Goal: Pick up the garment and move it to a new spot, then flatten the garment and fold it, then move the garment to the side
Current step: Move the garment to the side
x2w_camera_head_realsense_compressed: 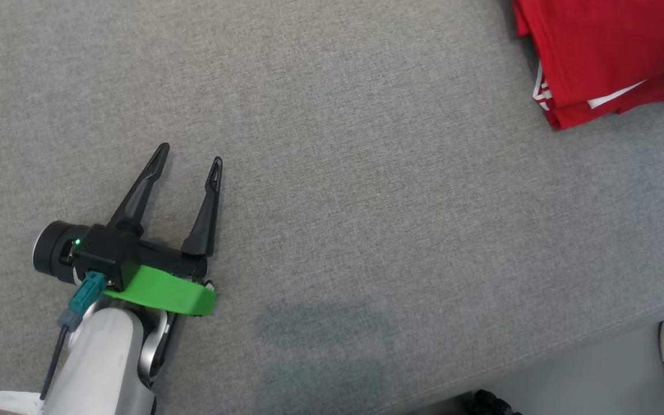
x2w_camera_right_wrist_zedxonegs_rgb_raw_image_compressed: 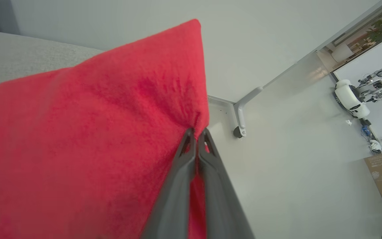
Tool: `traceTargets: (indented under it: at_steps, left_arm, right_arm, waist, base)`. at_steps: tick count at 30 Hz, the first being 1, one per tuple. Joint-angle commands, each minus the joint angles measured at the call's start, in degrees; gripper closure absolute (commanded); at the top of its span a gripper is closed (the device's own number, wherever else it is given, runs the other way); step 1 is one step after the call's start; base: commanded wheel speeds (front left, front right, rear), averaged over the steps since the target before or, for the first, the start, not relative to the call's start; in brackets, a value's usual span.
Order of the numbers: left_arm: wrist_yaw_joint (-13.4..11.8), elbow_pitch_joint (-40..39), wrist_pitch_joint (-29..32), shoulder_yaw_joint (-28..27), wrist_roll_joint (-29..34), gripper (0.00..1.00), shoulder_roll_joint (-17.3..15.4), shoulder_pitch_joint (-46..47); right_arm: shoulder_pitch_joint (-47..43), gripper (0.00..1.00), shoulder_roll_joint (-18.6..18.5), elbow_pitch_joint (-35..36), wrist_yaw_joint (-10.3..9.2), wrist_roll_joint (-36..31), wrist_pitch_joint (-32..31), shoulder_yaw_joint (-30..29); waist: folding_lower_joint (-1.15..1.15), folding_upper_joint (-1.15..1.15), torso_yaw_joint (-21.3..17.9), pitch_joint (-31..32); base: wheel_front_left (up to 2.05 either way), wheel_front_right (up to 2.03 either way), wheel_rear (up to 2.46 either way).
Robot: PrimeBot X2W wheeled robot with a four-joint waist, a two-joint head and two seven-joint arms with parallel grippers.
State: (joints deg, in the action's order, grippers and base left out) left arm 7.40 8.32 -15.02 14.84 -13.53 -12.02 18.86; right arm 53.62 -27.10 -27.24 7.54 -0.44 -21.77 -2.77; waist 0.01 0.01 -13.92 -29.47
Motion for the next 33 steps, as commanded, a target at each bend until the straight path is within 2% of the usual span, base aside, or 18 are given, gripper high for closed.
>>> traceTargets:
  at_steps: [1, 7, 12, 14, 20, 23, 28, 33]
  left_arm:
    - [0.1, -0.2, 0.0, 0.2, 0.3, 0.00, -0.8, 1.3]
    - [0.0, -0.8, 0.0, 1.3, 1.2, 0.00, -1.1, 2.2]
    - [-0.4, -2.9, -0.1, 1.5, 1.9, 0.00, -1.1, 3.1]
    - [-0.4, -4.0, -0.1, 1.2, 2.2, 0.00, -1.0, 3.4]
    - [-1.6, -8.0, -0.2, -2.0, 2.7, 0.00, 0.8, 1.6]
    - [-1.8, -8.2, -0.2, -3.1, 2.0, 0.00, 1.7, 1.0]
    - [-1.3, -9.4, -0.1, -5.6, 0.3, 0.00, 3.5, -0.5]
    - [-1.8, -7.8, -0.1, -8.8, -1.3, 0.00, 5.5, -2.8]
  right_arm:
    - [1.2, 1.00, -0.6, -1.5, -0.11, -1.8, 1.1, -1.4]
    - [1.6, 1.00, -2.7, -7.3, -0.11, -8.7, 4.3, -6.9]
    - [-0.1, 1.00, -2.5, -9.8, -0.11, -11.8, 7.5, -10.5]
    - [-0.6, 0.00, -3.0, -10.5, -0.11, -13.2, 9.1, -11.4]
    - [-1.6, 0.00, -1.7, -11.4, -0.11, -16.1, 15.7, -12.4]
    - [-0.9, 0.00, 1.6, -12.1, -0.09, -11.5, 18.1, -13.1]
    - [-2.9, 0.00, 3.0, -10.9, -0.11, -4.8, 23.5, -8.1]
    - [-6.8, 0.00, 5.6, -6.8, -0.11, 6.4, 30.4, -4.2]
  waist:
    - [-0.01, -0.01, 1.2, -1.5]
    - [-0.01, -0.01, 3.7, -3.4]
    - [-0.01, -0.01, 5.8, -4.7]
    - [-0.01, -0.01, 6.5, -5.1]
    - [-0.01, -0.01, 7.9, -4.3]
    - [-0.01, -0.01, 8.1, -3.4]
    - [-0.01, -0.01, 8.1, -0.2]
    - [-0.01, -0.01, 8.4, 4.0]
  base:
    - [0.00, 0.00, 0.00]
    - [0.00, 0.00, 0.00]
    - [0.00, 0.00, 0.00]
    - [0.00, 0.00, 0.00]
    - [0.00, 0.00, 0.00]
    - [0.00, 0.00, 0.00]
    - [0.00, 0.00, 0.00]
    - [0.00, 0.00, 0.00]
